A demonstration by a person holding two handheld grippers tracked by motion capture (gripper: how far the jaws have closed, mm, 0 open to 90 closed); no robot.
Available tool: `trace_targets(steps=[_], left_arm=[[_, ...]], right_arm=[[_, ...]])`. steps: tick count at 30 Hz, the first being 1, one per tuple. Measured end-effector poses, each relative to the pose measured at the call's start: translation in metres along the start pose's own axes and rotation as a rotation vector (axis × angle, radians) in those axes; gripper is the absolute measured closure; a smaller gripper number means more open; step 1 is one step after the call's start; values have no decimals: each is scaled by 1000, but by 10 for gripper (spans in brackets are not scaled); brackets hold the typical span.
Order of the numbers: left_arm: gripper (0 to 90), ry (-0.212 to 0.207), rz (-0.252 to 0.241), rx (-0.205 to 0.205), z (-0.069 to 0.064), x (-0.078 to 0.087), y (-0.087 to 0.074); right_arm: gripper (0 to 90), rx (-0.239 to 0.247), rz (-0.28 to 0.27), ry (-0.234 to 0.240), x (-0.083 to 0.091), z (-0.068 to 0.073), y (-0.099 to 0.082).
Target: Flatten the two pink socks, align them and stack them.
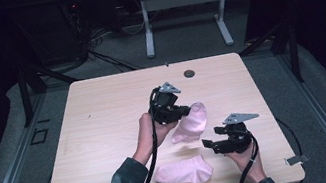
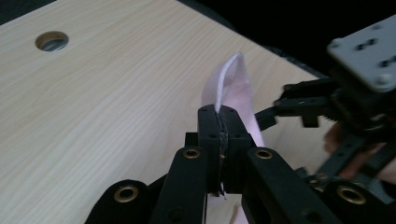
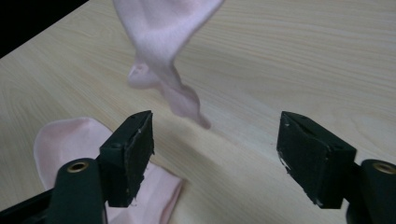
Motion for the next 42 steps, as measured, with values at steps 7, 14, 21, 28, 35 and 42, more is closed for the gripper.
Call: trace_targets(steps=[7,14,21,28,35,42], left_arm=[[892,-61,-29,19,-2,6,-7],[892,-69,-55,30,-1,13,-13],[892,30,-119,111,24,17,-37],[891,124,-136,222,49,7,-70],[889,241,-84,317,73,-13,-115],[755,292,-74,356,84,-6,-134]], right_arm=[[451,-13,-11,81,-26,2,8],[695,-2,-38,101,-42,12,15],[857,29,36,81,-29,16,17],[859,3,191,93,-21,8,36],[633,20,302,-45,-56,-2,44],[588,12,251,-59,-54,-1,35]])
Point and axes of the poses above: each handheld gripper's, and its own axes: x roughly backward along the jaws, y roughly out of its top, z roughly to its left, the point moved 1 cm from there along -x, roughly forward along the jaws, and after that the axes turned 13 degrees about x, right-handed, at the moved point
